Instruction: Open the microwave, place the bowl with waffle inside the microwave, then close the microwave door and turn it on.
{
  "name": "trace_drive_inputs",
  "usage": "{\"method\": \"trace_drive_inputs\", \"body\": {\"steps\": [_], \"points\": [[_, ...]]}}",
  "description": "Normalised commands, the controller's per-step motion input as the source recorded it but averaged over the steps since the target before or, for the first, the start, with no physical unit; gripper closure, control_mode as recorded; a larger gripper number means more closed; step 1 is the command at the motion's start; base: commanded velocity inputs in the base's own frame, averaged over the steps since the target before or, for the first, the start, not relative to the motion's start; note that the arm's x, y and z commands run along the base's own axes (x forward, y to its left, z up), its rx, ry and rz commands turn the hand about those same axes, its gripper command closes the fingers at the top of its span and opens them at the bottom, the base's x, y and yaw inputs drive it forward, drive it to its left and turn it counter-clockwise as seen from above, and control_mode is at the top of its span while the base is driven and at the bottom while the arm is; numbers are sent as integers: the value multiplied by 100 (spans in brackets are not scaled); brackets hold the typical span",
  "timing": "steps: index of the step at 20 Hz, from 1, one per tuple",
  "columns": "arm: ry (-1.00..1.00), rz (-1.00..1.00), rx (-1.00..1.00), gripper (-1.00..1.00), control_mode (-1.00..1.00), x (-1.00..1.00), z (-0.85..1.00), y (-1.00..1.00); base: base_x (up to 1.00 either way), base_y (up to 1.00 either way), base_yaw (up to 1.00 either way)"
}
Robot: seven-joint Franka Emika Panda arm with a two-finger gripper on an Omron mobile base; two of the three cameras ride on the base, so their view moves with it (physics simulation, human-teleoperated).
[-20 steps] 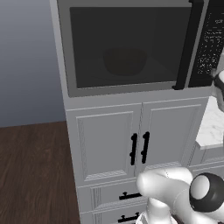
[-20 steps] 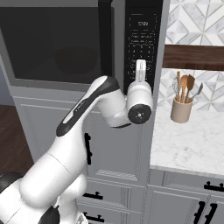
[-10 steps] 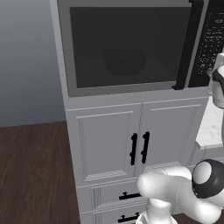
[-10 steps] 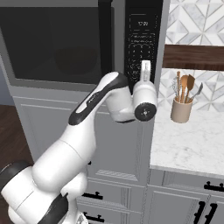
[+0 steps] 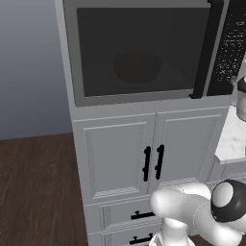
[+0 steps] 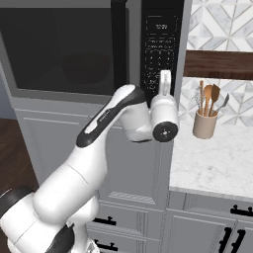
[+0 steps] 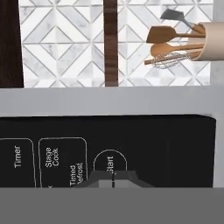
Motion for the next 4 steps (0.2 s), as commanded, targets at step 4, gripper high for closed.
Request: {"method": "trace_drive_inputs", "body": {"steps": [4], "points": [[-5,0,0,100,-100,-100,15,-19,0,0,0]]}}
